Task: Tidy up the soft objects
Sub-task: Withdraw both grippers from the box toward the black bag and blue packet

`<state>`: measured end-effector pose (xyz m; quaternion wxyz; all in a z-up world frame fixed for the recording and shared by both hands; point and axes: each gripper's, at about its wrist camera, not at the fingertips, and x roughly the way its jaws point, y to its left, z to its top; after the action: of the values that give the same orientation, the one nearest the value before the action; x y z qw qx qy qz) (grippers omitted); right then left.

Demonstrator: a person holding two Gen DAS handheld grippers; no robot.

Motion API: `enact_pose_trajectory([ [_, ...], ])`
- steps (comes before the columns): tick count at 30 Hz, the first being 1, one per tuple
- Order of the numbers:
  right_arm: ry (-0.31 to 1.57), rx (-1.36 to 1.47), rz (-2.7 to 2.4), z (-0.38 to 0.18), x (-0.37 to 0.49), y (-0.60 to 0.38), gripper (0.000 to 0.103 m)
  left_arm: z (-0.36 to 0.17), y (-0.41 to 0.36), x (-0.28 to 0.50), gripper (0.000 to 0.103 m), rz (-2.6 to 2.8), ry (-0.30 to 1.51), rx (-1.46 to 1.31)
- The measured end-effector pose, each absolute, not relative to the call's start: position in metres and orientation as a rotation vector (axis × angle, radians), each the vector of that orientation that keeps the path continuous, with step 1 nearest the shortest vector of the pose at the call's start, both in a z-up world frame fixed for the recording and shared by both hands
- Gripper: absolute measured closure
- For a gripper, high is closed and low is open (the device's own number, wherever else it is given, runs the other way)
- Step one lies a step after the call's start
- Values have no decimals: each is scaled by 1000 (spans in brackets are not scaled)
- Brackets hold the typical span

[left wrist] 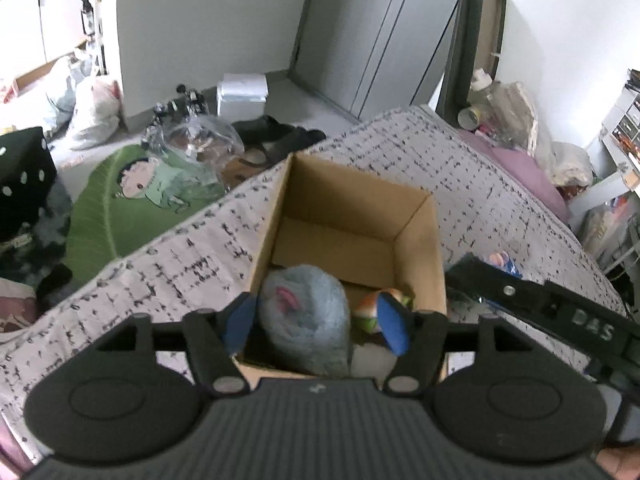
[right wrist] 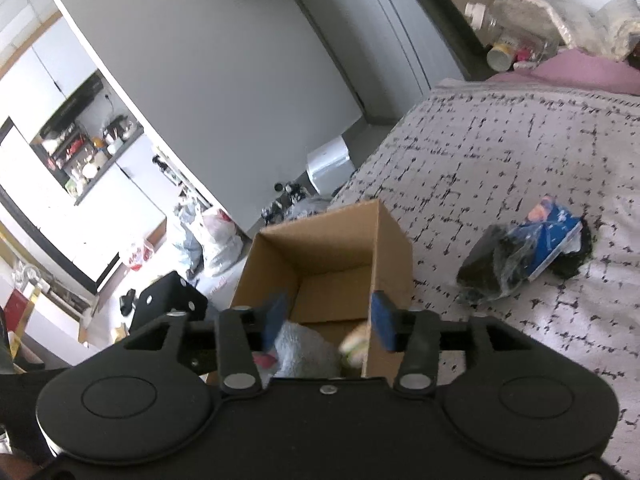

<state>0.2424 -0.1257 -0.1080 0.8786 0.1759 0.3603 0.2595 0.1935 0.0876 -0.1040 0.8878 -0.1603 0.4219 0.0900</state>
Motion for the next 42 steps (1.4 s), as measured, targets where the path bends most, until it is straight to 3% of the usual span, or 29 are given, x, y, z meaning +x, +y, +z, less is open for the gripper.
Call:
enact_pose_trajectory([
  [4,735,364,540,-102,239,-137,44,-93,82,194,27,225,854,-307],
  [9,701,315,539,-94,231,-149,27,-80,74,194,27,209,811,-296],
  [21,628,253,489,-88,220,-188,2,-65,46,205,27,109,787,-332],
  [42,636,294,377,-107,224,-262,0,-66,-4,238,25,16,795,-300],
])
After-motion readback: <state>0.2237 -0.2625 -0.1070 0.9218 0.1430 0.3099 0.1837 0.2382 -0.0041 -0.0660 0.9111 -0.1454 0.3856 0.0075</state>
